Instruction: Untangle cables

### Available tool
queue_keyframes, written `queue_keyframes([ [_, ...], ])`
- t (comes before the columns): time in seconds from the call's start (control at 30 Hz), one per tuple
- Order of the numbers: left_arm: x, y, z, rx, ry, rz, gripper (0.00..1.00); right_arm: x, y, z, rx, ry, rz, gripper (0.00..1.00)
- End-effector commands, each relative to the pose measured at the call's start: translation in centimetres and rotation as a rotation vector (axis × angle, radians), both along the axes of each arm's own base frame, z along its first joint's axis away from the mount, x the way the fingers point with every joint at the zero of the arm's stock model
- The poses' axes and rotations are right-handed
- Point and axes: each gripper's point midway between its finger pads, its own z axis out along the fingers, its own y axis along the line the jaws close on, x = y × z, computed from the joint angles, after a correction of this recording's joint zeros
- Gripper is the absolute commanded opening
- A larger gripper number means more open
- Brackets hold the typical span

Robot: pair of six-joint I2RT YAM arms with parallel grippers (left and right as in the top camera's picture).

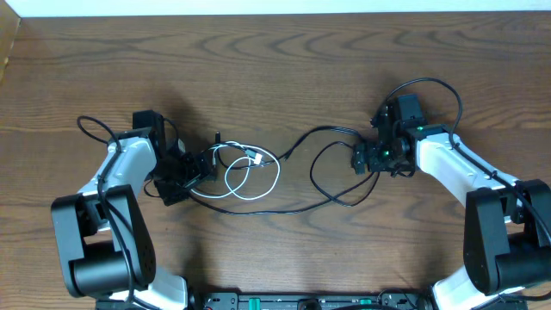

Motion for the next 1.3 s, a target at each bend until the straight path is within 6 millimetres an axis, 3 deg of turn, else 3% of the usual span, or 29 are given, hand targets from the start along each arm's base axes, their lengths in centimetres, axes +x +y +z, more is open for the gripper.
queue_keyframes([
  [0.0,-0.6,0.5,0.3,0.04,0.02,0.045,0.82,-2.0,1.0,-1.6,0.05,0.084,0.028,0.99],
  [0.1,-0.8,0.7,-0.2,0.054,0.022,0.051,0.8,-2.1,1.0,-1.6,0.05,0.086,0.028,0.99],
  [0.43,-0.8,0.6,-1.1,0.049,0.002,0.052,0.49,-2.0,1.0,-1.6,0.05,0.085,0.028,0.99],
  [0.93,0.3,0.7,-1.1,0.054,-0.045,0.055,0.48,-2.0,1.1,-1.6,0.05,0.082,0.03,0.99],
  [1.27,1.7,1.0,0.7,0.056,-0.057,0.064,0.48,-2.0,1.2,-1.6,0.051,0.083,0.032,0.99],
])
